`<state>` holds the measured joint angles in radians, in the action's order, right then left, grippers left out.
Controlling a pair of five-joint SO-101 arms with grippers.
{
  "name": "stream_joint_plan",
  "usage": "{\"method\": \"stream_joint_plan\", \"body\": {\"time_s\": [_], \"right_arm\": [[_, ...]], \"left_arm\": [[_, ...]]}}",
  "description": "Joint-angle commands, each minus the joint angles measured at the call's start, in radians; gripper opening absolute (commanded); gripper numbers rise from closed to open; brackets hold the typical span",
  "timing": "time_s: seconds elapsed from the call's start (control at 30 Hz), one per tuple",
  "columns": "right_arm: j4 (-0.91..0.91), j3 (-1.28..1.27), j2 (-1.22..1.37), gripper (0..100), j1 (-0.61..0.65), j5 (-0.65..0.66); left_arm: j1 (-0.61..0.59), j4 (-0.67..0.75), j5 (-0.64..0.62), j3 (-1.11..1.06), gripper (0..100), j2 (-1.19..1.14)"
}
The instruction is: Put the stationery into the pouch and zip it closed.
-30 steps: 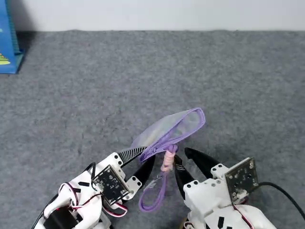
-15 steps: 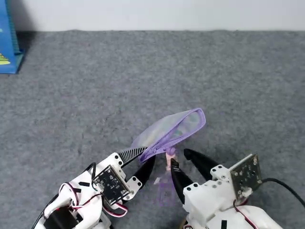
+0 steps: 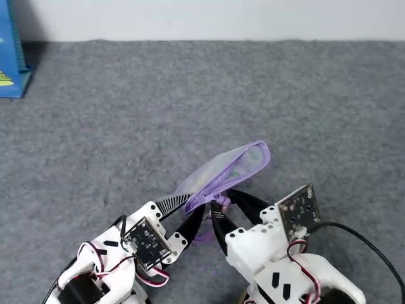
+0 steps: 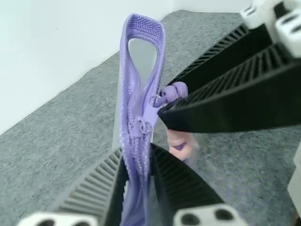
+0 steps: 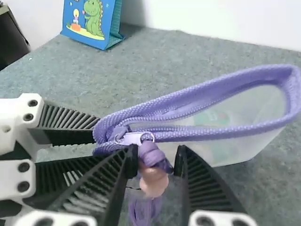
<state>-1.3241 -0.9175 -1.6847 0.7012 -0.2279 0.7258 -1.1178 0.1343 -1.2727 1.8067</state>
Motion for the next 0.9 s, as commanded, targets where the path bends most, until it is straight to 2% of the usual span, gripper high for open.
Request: {"method": "stream_joint_plan", "body": {"time_s": [0.0,0.07,0.5,0.87], "right_arm": [[0.042,-0.015,0.024,6.7,-0.021,0.023],[0.077,-0.017,0.024,0.2,-0.064,0.080],[0.170,-0.012,0.022,0.8,-0.456,0.325],[0.348,-0.040,0.031,0.8,-0.657,0.457]], "left_arm": [[0.000,0.005,-0.006,-0.007,1,0.008],[0.000,0.005,-0.006,-0.007,1,0.008],[-0.002,0.003,-0.006,-0.007,1,0.008],[-0.002,0.002,-0.006,-0.007,1,0.008]]}}
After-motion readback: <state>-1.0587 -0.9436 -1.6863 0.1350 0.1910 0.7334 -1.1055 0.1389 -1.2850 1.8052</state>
